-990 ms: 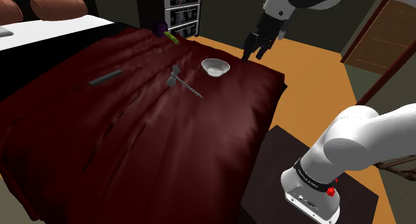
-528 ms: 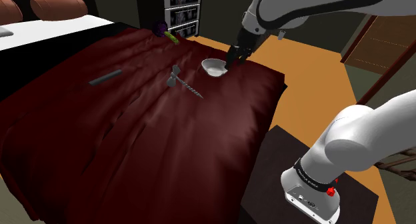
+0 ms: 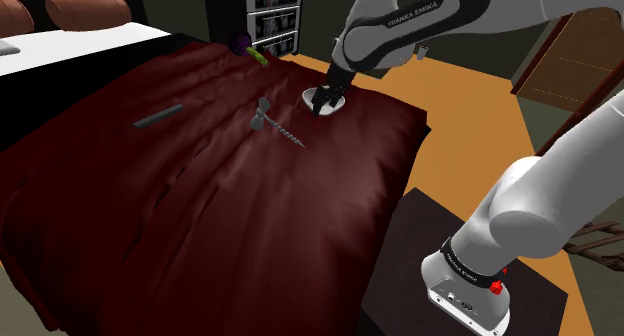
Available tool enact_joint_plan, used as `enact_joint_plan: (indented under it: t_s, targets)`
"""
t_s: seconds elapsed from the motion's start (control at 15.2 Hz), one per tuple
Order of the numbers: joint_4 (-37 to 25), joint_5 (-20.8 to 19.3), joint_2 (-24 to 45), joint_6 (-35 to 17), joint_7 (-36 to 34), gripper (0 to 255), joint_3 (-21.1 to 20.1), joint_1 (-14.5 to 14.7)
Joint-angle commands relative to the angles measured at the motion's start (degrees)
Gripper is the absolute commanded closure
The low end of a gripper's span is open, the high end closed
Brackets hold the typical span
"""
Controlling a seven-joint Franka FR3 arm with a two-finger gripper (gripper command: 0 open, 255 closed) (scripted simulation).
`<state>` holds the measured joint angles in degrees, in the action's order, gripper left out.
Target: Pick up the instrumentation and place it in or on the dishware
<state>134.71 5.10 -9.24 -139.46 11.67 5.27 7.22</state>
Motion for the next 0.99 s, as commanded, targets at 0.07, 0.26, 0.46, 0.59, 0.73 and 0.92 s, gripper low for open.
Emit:
enact_joint_plan:
  t_s: [0.07,0.26,0.46,0.59,0.73,0.92]
  targets:
    - [-3.27,1.52,6.71,-4.37,2.98,0,0.05,0.77]
    - [-7.19,3.19,13.32,-7.87,5.96,0,-0.30,1.19]
    - [-11.79,4.70,19.90,-10.67,8.78,0,-1.05,1.23]
    - [-15.23,5.44,24.26,-12.16,10.45,0,-1.71,1.09]
    - [-18.96,5.91,28.60,-13.37,11.92,0,-2.42,0.90]
    - [-20.64,6.22,31.29,-14.55,12.46,0,-2.84,0.75]
